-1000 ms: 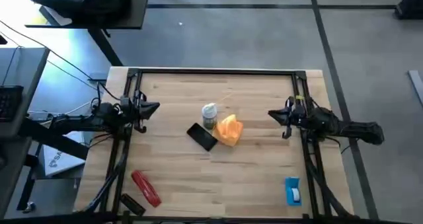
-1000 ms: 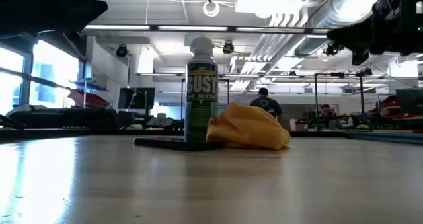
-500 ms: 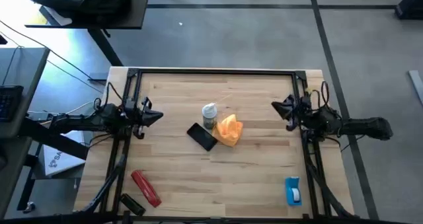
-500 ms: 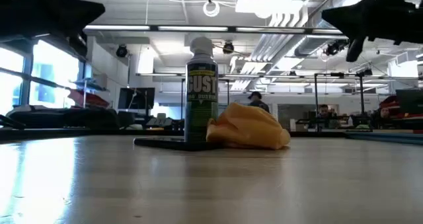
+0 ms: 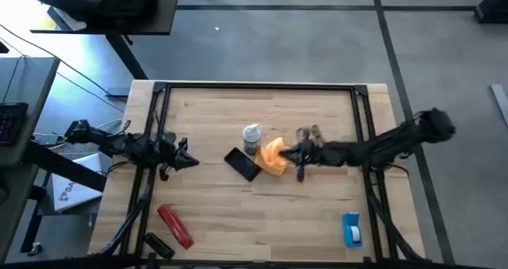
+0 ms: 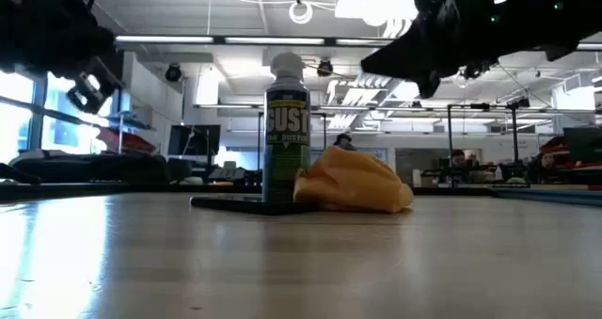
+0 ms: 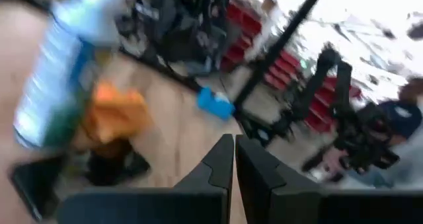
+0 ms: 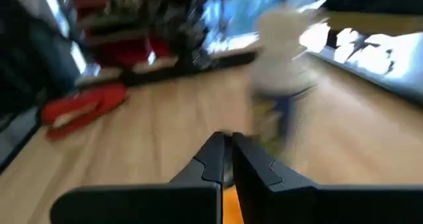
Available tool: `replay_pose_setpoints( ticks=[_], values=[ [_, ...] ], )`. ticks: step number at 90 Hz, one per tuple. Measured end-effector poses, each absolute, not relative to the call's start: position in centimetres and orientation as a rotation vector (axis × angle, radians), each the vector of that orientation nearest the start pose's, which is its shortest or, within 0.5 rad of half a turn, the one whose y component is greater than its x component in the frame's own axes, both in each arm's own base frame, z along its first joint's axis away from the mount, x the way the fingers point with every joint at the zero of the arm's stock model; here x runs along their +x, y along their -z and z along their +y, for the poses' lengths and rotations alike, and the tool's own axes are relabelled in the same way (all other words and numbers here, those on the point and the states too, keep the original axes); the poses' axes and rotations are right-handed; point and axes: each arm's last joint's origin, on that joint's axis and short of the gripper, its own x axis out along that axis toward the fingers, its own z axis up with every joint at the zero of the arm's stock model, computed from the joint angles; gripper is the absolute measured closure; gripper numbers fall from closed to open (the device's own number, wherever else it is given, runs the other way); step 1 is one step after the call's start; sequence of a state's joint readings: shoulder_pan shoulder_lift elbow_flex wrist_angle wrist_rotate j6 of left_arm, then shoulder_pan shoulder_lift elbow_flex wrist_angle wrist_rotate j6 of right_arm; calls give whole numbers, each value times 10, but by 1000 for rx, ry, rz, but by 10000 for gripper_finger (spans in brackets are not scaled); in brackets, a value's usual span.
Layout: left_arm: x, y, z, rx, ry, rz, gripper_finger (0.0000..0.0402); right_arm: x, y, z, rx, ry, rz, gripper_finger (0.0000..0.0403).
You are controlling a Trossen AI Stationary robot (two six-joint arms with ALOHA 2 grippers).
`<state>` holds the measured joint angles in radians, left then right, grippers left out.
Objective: Apply microfiber cloth
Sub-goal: Spray the front and back of the black cellphone using the white spray bottle
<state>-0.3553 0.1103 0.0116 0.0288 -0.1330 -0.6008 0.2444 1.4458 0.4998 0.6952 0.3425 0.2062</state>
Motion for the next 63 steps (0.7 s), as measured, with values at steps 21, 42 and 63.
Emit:
replay_pose_setpoints(
  ticks=[21, 42, 63],
  values=[
    [98, -157, -49, -573, 204, 190, 401, 302, -168, 108, 134, 168, 265, 402],
    [96, -146, -62, -547, 97, 263, 402, 330, -129, 130, 168, 365, 335, 402],
    [97, -147, -75, -496, 32, 192, 401, 362, -100, 141, 162, 434, 334, 402]
  ],
)
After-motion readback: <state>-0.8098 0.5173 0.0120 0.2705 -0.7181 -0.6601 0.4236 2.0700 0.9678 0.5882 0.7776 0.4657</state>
